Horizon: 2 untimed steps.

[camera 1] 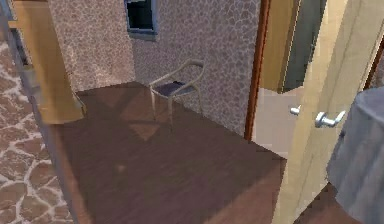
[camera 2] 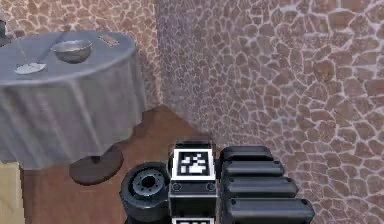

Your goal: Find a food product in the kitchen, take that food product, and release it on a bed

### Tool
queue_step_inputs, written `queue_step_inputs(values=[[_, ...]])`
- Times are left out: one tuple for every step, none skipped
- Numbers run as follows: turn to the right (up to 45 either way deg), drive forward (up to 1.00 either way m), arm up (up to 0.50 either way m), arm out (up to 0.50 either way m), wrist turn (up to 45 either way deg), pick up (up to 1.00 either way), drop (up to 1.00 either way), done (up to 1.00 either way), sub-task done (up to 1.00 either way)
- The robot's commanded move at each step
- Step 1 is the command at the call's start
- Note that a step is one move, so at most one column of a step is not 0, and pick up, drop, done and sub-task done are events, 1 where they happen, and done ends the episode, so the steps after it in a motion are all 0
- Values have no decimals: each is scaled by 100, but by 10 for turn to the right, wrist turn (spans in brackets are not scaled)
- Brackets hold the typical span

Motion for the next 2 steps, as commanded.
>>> queue_step_inputs(values=[[0,100,0,0,0,0,0,0,0],[-30,0,0,0,0,0,0,0,0]])
